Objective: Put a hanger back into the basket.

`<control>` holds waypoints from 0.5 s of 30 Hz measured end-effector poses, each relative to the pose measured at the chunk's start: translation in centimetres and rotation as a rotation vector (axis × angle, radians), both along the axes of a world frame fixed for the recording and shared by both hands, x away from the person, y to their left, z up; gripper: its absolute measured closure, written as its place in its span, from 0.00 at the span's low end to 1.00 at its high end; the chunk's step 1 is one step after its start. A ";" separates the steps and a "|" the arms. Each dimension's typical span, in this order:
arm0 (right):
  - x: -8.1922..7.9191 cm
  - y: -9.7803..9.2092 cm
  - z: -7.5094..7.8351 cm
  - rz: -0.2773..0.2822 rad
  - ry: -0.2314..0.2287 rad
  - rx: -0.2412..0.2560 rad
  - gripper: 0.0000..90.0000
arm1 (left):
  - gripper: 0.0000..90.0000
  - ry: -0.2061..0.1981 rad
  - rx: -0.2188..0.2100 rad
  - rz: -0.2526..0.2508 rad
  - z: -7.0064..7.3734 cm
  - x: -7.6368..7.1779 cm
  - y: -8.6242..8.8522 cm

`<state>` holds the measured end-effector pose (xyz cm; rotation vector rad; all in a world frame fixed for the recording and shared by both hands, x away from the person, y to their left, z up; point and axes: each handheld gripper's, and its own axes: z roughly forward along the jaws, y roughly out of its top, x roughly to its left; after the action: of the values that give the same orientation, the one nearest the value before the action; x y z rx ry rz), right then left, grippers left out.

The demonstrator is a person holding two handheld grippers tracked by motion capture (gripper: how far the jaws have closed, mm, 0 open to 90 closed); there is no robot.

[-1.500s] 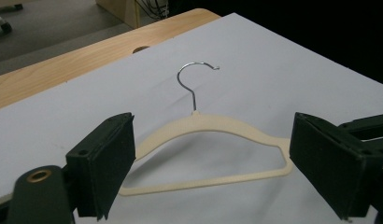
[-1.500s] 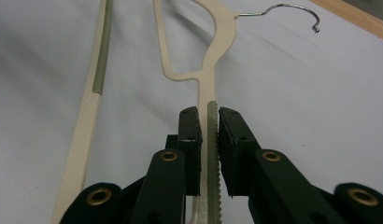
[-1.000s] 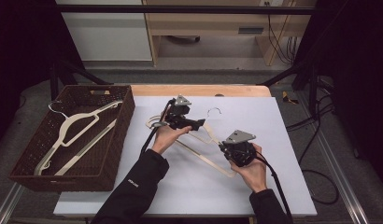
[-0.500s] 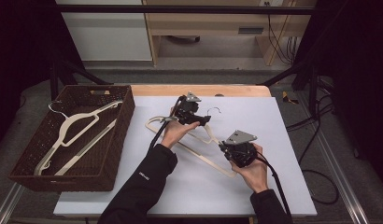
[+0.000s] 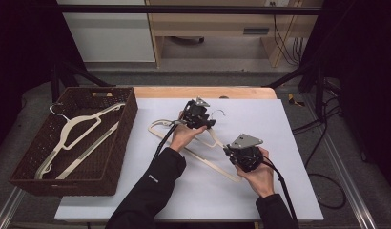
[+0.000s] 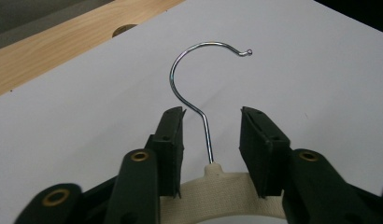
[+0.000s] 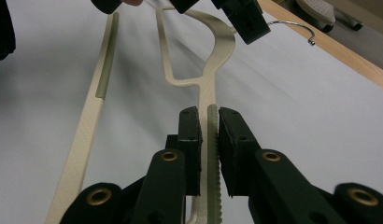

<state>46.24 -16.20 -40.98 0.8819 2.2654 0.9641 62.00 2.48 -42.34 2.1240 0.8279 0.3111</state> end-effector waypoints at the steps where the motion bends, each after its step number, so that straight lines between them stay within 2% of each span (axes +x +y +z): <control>1: 0.0 0.0 0.0 0.002 -0.001 0.000 0.89 | 0.71 0.006 -0.002 0.002 -0.1 0.0 0.0; 7: 0.0 0.0 0.0 0.007 0.000 0.003 0.89 | 0.88 0.011 0.000 -0.001 -0.3 0.1 0.0; 9: -0.1 0.0 0.0 0.007 0.001 0.003 0.89 | 0.94 0.013 -0.011 0.006 -0.2 0.1 0.1; 15: -0.1 -0.1 0.0 0.012 0.002 0.006 0.89 | 0.97 0.030 -0.006 0.002 -0.1 0.1 0.2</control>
<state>46.09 -16.30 -41.00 0.8730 2.2737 0.9759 62.08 2.72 -42.40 2.1267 0.8478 0.2776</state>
